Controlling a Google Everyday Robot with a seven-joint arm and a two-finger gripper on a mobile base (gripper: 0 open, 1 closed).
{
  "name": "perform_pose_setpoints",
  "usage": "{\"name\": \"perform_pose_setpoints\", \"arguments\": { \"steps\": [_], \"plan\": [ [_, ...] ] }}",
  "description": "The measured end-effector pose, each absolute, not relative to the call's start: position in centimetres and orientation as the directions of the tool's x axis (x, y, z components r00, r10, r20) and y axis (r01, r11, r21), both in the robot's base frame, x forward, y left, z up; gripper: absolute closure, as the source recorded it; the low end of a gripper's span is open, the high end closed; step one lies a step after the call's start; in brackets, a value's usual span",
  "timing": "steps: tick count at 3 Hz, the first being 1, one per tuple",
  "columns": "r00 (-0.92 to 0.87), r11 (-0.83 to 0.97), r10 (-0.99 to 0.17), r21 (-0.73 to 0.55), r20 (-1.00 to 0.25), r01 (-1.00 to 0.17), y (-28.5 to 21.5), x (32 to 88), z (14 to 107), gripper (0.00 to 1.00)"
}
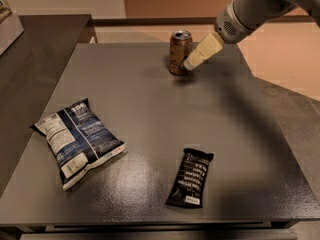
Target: Move orange can near blue chip bag
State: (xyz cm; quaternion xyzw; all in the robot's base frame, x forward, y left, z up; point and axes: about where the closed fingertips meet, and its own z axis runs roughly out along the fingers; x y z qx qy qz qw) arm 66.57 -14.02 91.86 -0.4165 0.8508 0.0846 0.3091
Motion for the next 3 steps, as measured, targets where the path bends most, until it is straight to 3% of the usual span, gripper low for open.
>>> {"name": "perform_pose_setpoints", "arguments": {
  "steps": [3],
  "plan": [
    [-0.459, 0.667, -0.583, -0.073, -0.671, -0.742, -9.7, 69.7, 91.3, 0.00]
  ]
}}
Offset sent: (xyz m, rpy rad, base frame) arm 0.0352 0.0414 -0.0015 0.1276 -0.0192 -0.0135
